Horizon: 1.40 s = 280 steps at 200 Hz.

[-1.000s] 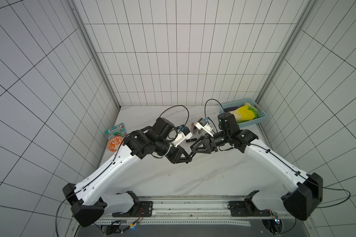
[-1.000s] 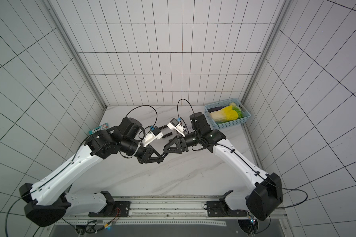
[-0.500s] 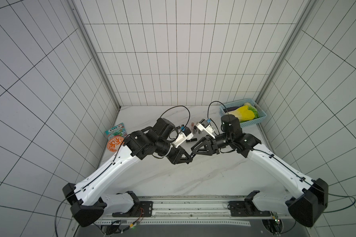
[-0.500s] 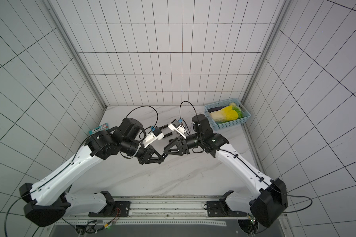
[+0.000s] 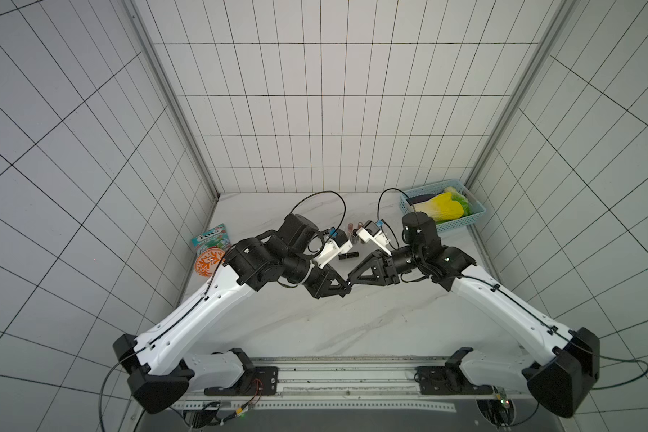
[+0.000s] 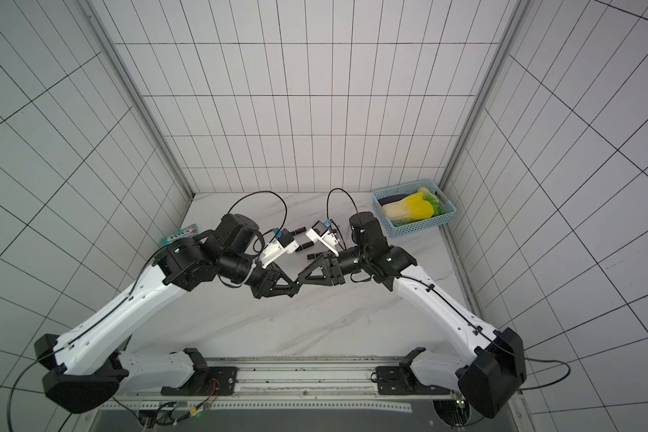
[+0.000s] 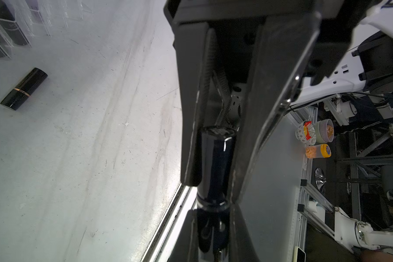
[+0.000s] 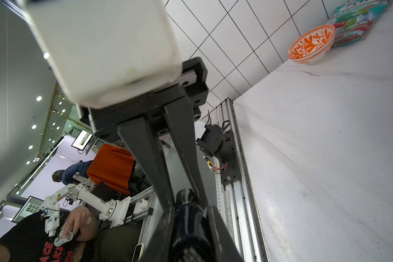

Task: Arrange the lipsticks in the organizer
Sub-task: Pick up the lipstick at the center of the board.

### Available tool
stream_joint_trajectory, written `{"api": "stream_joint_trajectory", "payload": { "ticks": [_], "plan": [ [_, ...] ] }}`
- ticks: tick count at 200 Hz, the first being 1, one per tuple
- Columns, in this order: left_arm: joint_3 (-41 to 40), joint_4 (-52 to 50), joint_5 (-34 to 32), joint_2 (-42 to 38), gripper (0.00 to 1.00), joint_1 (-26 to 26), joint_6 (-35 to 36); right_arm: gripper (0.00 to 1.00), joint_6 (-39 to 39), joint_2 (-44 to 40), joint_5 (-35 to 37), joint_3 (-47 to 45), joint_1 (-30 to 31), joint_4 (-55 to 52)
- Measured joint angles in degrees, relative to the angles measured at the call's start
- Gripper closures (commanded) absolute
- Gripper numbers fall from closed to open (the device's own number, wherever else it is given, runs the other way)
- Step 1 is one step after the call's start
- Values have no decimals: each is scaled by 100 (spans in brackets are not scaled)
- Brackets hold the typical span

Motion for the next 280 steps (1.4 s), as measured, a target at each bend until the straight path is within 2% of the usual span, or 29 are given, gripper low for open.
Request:
{"api": "stream_joint_trajectory", "payload": {
  "ticks": [18,50,63,85,101,113,128,156,200,227,280],
  "plan": [
    [0,33,-127,-11,38,24,-63,93,48,-79,223,4,4,-2],
    [-118,566,-807,-407,24,31,-356,93,284,-544,1167,39,2,2],
    [-448,1204,-1134,-887,22,31,-575,92,459,-879,1696,52,2,107],
    [-1613,3023,-1497,-2087,16,42,-1069,91,933,-1488,2465,52,2,647],
    [-2424,4494,-1585,-2702,16,39,-1495,91,1335,-1779,2835,52,4,1226],
    [-2868,5580,-1587,-2806,16,39,-1801,92,1744,-1860,3062,46,24,1718],
    [-3191,6730,-1528,-2573,17,39,-2159,92,2186,-1867,3252,28,85,2380],
    [-3265,7956,-1469,-1921,15,-2,-2542,93,2868,-1705,3534,-107,332,3410],
    [-3377,9235,-1655,-1797,19,-173,-2671,94,3261,-1611,3936,-323,568,3893],
    [-3318,9729,-1659,-1652,28,-289,-2680,94,3316,-1674,4131,-455,577,4011],
    [-3272,9910,-1709,-1373,48,-448,-2614,95,3504,-1491,4253,-457,767,4406]
  ]
}}
